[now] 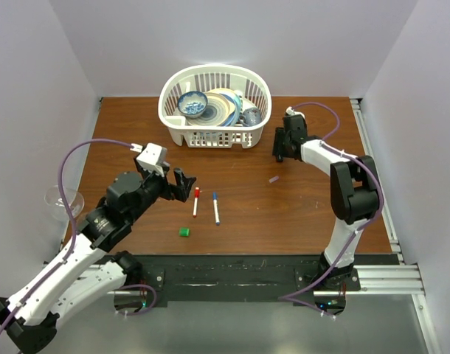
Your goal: Insert the pens into the pen caps
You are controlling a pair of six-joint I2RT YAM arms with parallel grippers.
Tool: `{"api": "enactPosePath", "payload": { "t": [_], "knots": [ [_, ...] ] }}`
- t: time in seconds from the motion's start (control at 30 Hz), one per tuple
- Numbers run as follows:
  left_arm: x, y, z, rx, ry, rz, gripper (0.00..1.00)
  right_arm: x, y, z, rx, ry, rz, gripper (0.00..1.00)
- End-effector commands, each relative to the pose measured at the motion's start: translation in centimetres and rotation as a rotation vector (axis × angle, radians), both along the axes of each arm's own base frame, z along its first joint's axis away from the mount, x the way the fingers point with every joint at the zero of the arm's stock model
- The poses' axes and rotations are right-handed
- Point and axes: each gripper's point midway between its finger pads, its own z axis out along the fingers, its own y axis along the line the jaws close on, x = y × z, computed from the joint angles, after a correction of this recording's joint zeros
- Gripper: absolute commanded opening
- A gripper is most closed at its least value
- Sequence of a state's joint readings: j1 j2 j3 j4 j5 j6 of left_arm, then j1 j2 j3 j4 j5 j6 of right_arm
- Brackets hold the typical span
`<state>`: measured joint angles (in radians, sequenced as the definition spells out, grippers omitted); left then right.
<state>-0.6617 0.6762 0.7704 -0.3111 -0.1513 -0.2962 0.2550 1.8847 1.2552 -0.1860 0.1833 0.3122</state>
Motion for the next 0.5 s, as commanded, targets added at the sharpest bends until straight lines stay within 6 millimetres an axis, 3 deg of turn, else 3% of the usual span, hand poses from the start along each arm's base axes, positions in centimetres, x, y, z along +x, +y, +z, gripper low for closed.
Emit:
{"api": "enactPosePath", "payload": {
  "t": [0.0, 0.17, 0.37, 0.47],
  "knots": [
    [0.4, 1.1, 0.9, -0.002, -0.049, 0.055, 1.0, 3.3, 0.1, 2.5, -0.013, -0.1, -0.004, 0.53],
    [0.8, 2.8, 1.1, 0.004, -0.052, 0.15, 1.0, 3.9, -0.2, 1.3, -0.031, -0.084, 0.003, 0.52],
    [0.6, 3.0, 1.6, -0.015, -0.081, 0.15, 1.0, 4.1, 0.2, -0.6, -0.019, -0.032, 0.007, 0.51],
    [0.7, 3.2, 1.7, -0.013, -0.082, 0.158, 1.0, 4.2, -0.2, -0.7, -0.035, -0.029, -0.012, 0.5]
  ]
}}
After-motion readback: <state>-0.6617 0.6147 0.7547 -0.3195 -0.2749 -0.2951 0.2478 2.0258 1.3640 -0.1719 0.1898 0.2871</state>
